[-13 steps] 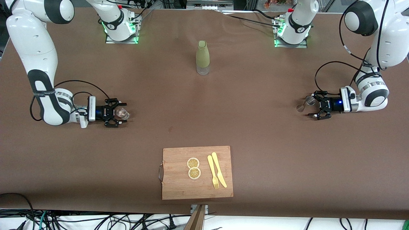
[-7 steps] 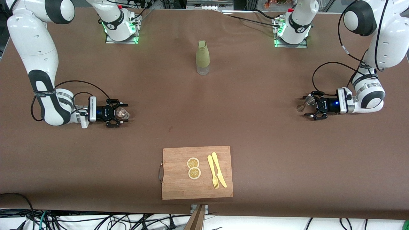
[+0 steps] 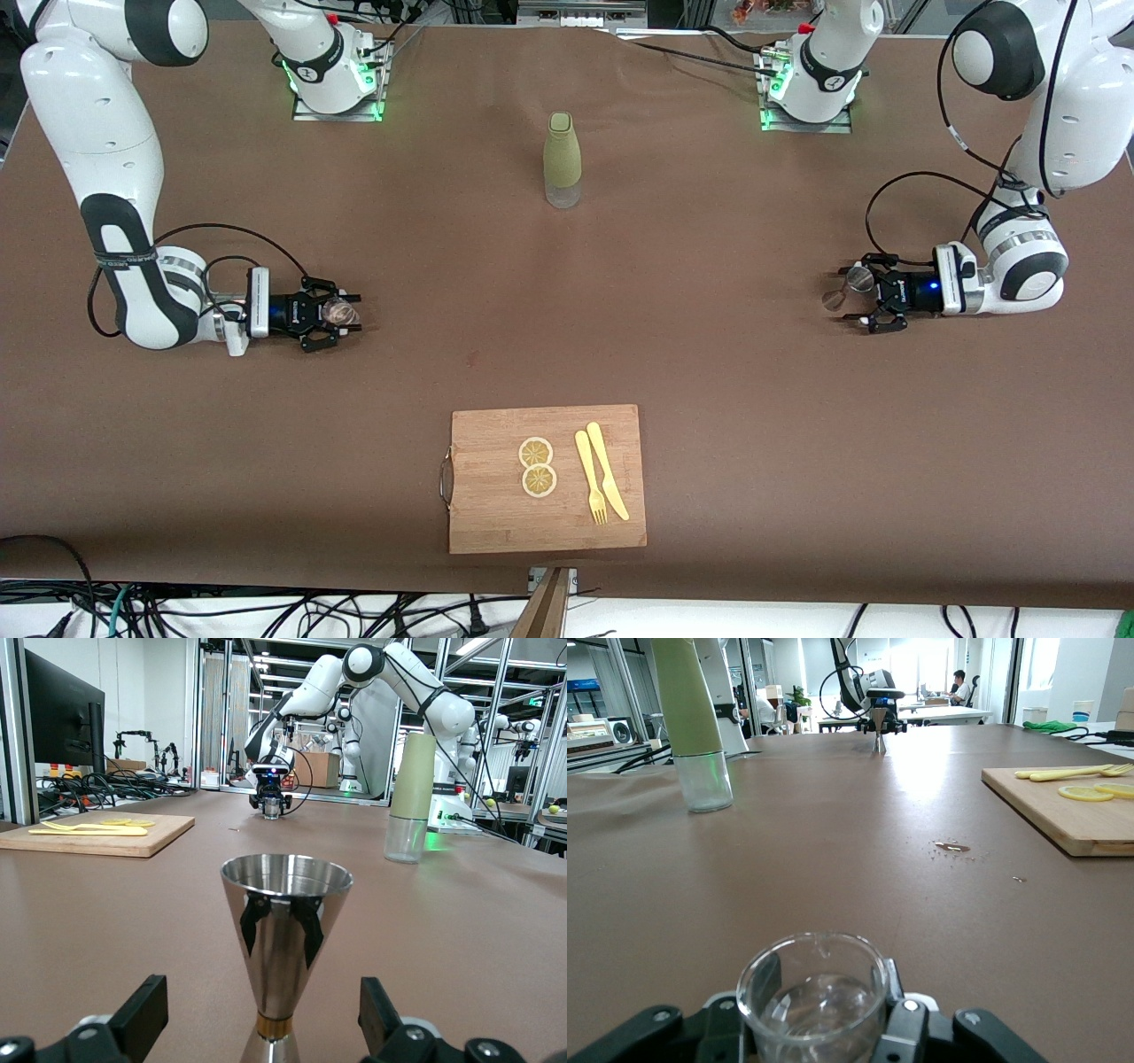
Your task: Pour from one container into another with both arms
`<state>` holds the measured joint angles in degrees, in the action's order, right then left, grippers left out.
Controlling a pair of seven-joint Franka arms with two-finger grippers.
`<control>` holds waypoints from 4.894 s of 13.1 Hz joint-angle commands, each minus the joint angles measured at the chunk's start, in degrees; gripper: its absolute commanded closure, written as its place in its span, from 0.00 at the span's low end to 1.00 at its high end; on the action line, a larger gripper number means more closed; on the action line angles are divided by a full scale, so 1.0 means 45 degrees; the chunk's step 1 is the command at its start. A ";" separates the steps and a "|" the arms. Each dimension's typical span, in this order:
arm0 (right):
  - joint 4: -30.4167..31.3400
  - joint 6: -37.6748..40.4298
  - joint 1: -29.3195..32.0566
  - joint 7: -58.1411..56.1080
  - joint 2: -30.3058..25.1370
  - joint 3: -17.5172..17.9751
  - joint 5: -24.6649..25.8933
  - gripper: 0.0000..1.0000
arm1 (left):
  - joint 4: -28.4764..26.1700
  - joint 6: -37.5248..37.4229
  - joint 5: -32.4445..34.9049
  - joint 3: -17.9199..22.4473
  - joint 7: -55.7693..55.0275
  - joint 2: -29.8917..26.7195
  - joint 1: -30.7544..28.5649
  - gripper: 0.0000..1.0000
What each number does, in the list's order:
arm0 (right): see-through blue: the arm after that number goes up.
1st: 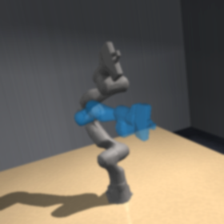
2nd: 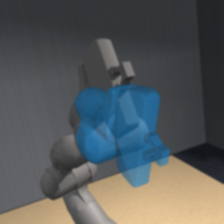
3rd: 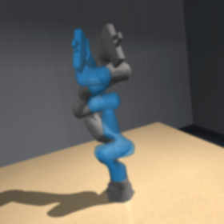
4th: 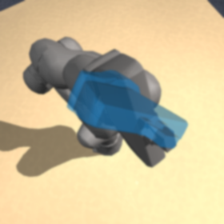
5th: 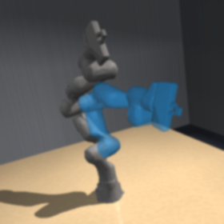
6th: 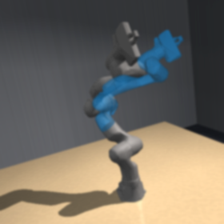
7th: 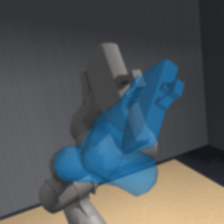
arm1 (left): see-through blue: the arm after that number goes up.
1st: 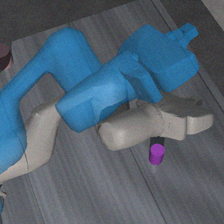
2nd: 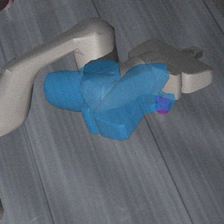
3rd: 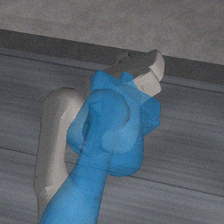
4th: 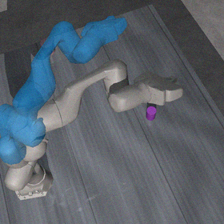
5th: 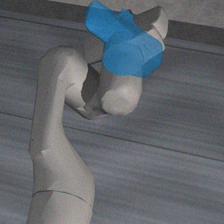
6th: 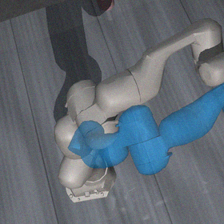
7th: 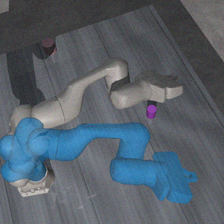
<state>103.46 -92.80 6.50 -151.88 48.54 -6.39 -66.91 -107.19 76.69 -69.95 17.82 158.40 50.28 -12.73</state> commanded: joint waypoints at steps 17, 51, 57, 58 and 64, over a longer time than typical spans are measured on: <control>-0.0256 -0.0491 -0.0506 0.1756 -0.1389 0.0347 -0.0210 0.72 | -0.0125 -0.0050 -0.0138 0.0240 0.2671 0.0349 0.0017 1.00; 0.1111 -0.8126 -0.7126 1.3554 -0.6139 0.0366 -0.0230 0.72 | 0.2372 1.0828 -1.2594 -0.5737 -0.0297 -0.0219 0.9193 1.00; 0.1111 -0.9572 -0.8318 1.5058 -0.6119 0.0366 -0.0093 0.72 | 0.3352 1.1453 -1.3359 -0.5737 -0.0297 0.0349 0.9899 1.00; 0.1111 -0.9748 -0.8397 1.5118 -0.6119 0.0366 -0.0074 0.72 | 0.3430 1.1454 -1.3419 -0.5737 -0.0297 0.0369 0.9938 1.00; 0.1734 -0.9711 -0.8281 1.5041 -0.6664 0.0386 0.0570 0.72 | 0.3489 1.1590 -1.3419 -0.5737 -0.0278 0.0389 0.9939 1.00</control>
<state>107.84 -136.23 -30.93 -85.03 22.30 -4.67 -65.84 -93.23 127.68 -128.08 -7.81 154.85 51.05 31.59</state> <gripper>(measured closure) 0.722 0.793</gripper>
